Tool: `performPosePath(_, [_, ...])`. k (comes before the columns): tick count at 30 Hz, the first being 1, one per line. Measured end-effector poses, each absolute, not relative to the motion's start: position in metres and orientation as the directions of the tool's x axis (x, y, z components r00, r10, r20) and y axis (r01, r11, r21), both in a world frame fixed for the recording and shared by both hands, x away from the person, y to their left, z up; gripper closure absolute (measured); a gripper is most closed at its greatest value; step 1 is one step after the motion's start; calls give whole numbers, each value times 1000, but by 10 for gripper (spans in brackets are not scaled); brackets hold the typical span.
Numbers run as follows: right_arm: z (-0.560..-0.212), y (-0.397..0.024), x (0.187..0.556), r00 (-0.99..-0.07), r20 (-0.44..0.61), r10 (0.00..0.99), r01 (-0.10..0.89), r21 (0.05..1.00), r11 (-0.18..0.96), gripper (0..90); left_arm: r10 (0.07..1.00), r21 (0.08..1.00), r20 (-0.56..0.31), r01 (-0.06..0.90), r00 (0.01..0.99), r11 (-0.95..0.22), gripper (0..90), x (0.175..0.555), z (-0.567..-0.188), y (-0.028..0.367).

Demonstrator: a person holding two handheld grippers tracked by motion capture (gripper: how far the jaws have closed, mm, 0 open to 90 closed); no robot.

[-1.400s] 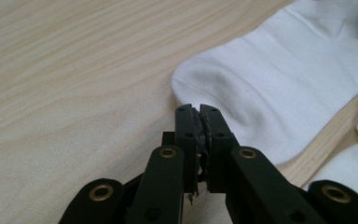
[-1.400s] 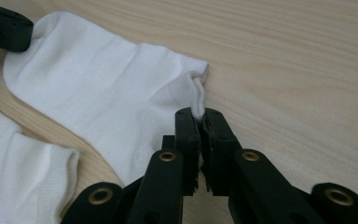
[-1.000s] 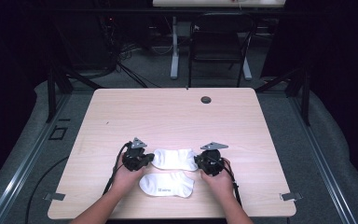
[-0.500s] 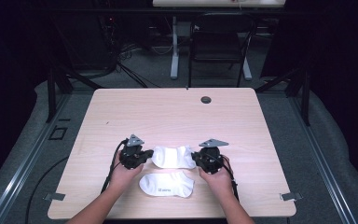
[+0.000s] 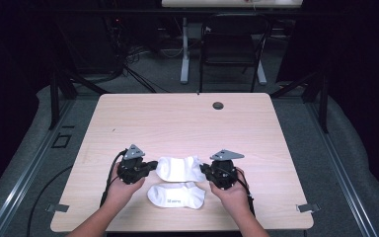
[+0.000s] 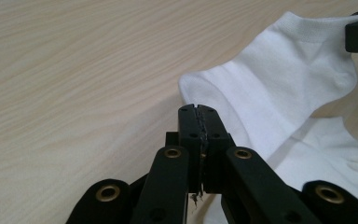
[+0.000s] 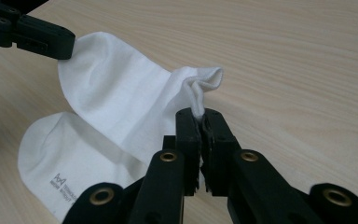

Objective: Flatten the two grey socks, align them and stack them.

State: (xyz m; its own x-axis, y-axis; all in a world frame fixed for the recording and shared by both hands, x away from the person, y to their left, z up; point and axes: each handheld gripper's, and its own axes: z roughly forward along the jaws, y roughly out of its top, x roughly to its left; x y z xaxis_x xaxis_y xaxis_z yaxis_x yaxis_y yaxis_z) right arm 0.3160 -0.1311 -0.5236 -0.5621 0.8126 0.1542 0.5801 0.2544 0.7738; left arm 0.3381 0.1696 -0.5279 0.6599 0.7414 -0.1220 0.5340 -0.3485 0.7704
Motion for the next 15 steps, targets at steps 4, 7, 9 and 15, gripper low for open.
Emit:
performPosePath(4, [-526,-130,307,-572,159,805,579,774,258,863,735,772,-123,530,666,-351,896,327,-528,176])
performPosePath(7, [-527,-130,300,-576,168,800,580,773,256,863,732,770,-129,532,669,-351,896,319,-530,179])
performPosePath(9, [-527,-131,298,-579,166,798,581,771,261,863,730,766,-131,536,671,-354,896,315,-531,180])
performPosePath(15, [-527,-129,283,-595,170,786,580,767,274,863,719,764,-158,545,677,-345,896,299,-533,186])
